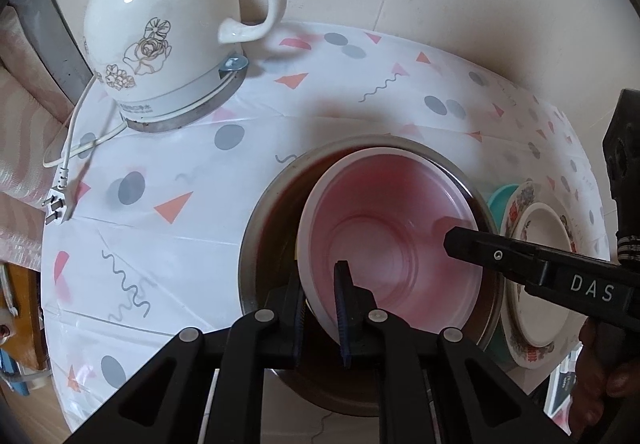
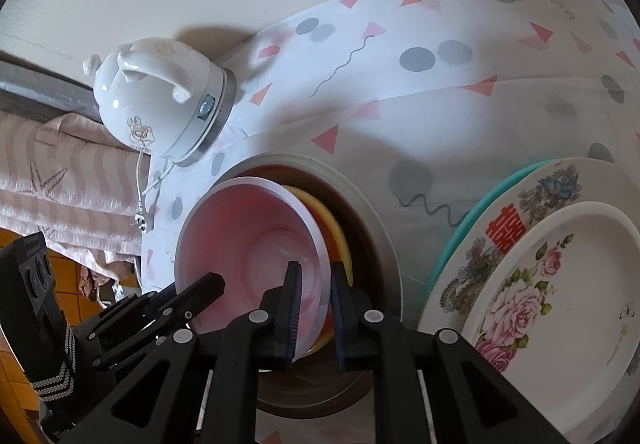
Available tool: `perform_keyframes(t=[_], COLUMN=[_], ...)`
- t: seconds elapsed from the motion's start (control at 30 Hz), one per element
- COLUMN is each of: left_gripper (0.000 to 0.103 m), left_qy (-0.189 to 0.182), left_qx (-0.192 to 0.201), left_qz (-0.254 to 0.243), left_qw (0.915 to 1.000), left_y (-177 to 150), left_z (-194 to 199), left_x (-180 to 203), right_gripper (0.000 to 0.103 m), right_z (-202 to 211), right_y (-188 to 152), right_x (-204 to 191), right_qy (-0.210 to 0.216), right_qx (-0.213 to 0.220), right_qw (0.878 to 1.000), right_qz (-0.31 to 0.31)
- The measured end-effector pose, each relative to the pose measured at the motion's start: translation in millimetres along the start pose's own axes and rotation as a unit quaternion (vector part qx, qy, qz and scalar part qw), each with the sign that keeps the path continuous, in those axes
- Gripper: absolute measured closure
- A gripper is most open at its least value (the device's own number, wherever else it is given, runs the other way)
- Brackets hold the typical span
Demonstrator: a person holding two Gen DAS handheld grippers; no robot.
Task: Organize plates and bowls
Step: 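Lift the pink-and-red bowl with both grippers and lower it into the yellow bowl, then open both grippers and release the pink-and-red bowl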
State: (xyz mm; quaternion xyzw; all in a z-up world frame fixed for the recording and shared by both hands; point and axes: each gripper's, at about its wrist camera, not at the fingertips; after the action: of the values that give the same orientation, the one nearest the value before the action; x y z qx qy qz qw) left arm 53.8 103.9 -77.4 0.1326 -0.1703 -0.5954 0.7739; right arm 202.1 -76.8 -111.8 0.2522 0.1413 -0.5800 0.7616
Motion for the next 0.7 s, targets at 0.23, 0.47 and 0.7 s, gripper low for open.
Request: perform_keyframes(t=[0.23,0.47,0.7], left_gripper=[0.089,0.086,0.074], left_qy=[0.008,0.009,0.009], left_qx=[0.004,0.005,0.015], left_qz=[-0.009,-0.01,-0.014], left_qw=[0.9999,0.9999,0.9998], left_y=[-0.7,0.1,0.5], left_z=[-1.0,-1.0,4.1], left_x=[2.4,1.3,1.7], right_gripper=[0.089,0.089,0.089], right_z=[0.3,2.5,8.9], right_y=[0.3,2.5,3.6], right_x=[-4.0,-6.0,-4.0], right_qy=[-0.013,-0.015,-0.014], right_qx=[0.011,0.019,0.026], right_qw=[1.0,1.0,1.0], right_qz=[0.018,0.018,0.006])
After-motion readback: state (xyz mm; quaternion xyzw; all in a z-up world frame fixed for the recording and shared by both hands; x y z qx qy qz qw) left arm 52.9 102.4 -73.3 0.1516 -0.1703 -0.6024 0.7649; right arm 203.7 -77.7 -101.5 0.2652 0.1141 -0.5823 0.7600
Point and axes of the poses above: each gripper's, at about its wrist camera, not at the fingertips, and z roughly against the way its jaws point, x to its right, y to its top, and after that the axes turned 6 degrees about x, right-handed
